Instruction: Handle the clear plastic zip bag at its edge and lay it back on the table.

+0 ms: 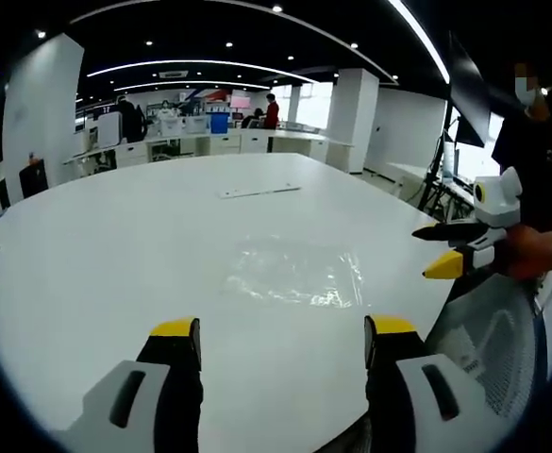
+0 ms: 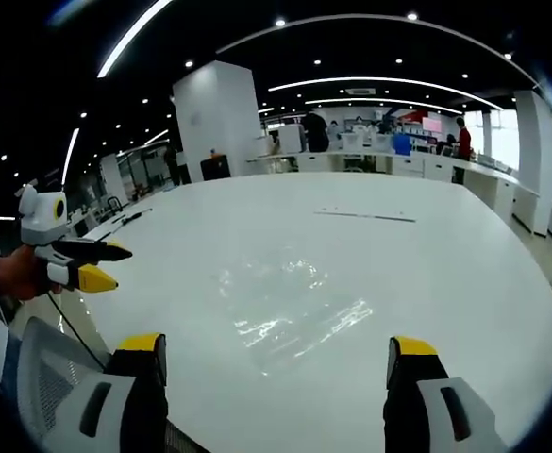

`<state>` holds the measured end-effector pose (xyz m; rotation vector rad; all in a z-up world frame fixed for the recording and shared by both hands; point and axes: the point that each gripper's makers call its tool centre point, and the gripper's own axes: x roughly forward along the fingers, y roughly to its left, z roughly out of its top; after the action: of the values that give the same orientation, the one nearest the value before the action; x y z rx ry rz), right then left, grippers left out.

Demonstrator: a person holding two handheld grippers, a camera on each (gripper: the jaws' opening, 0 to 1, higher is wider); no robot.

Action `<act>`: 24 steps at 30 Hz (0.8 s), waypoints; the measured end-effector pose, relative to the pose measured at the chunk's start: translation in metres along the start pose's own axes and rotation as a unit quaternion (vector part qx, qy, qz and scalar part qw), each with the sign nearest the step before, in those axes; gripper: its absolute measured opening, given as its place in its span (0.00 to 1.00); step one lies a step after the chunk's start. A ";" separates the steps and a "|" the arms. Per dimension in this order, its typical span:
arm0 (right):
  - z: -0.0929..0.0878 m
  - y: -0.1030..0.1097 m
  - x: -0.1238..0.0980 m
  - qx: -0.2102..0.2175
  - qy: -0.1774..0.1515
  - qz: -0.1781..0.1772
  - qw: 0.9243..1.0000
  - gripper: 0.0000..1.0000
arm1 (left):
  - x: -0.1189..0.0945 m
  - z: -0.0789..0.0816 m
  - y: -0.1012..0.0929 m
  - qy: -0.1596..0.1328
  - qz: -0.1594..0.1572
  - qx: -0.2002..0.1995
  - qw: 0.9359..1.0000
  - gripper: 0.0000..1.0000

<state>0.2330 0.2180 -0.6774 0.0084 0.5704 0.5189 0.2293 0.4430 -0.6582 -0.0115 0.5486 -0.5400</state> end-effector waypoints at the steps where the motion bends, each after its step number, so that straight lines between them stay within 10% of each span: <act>1: 0.000 0.000 0.000 0.000 0.000 0.000 1.000 0.98 | 0.000 0.000 0.000 0.000 0.000 0.000 1.000 0.70; 24: -0.003 0.001 -0.003 -0.003 0.003 0.001 1.000 0.98 | -0.004 -0.007 -0.005 0.003 -0.004 -0.005 1.000 0.70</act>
<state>0.2285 0.2173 -0.6780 0.0008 0.5741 0.5225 0.2206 0.4410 -0.6617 -0.0216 0.5567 -0.5443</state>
